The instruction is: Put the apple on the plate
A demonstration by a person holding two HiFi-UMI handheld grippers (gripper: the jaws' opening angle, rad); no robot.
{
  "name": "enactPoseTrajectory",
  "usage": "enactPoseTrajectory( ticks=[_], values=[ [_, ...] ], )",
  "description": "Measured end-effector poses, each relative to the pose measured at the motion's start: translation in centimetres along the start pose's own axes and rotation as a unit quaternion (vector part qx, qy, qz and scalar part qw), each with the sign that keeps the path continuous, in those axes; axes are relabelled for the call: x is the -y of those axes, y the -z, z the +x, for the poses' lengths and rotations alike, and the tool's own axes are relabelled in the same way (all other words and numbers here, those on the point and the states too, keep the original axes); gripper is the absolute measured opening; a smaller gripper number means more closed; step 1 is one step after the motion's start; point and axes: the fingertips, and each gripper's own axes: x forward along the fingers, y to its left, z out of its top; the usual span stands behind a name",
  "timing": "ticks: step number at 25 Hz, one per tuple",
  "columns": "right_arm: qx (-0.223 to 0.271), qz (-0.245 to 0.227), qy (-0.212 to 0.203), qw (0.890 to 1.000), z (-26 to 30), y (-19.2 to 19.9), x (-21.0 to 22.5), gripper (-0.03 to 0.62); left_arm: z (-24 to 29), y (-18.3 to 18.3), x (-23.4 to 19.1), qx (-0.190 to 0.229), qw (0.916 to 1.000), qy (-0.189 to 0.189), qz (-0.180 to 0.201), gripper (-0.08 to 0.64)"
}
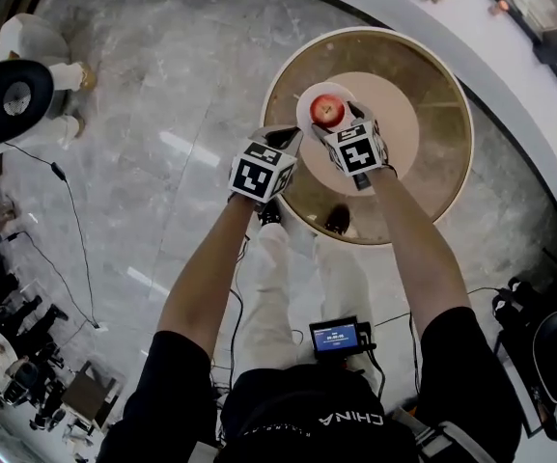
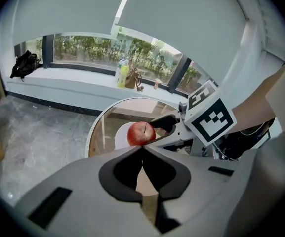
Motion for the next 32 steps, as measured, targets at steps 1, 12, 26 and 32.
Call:
enactPoseTrajectory(
  ticks=[1, 12, 26, 32],
  values=[
    [-0.008, 0.002, 0.0, 1.0, -0.9, 0.1, -0.2, 0.387, -0.8, -0.3, 0.3, 0.001, 1.0, 0.0, 0.0, 0.017],
    [-0.012, 0.091, -0.029, 0.995, -22.0, -7.8, -3.9, 0.341, -14.9, -7.1, 8.2, 0.011, 0.9997, 0.021, 0.001, 0.017],
    [0.033, 0.059, 0.016, 0.998, -40.7, -9.1, -10.4, 0.032, -27.3, -4.6, 16.9, 0.027, 0.999, 0.002, 0.035, 0.017],
    [0.056, 0.067, 0.033, 0.996, -43.4, -8.9, -9.5, 0.032, -29.0, -5.9, 18.7, 0.044, 0.9979, -0.004, 0.047, 0.017]
  ],
)
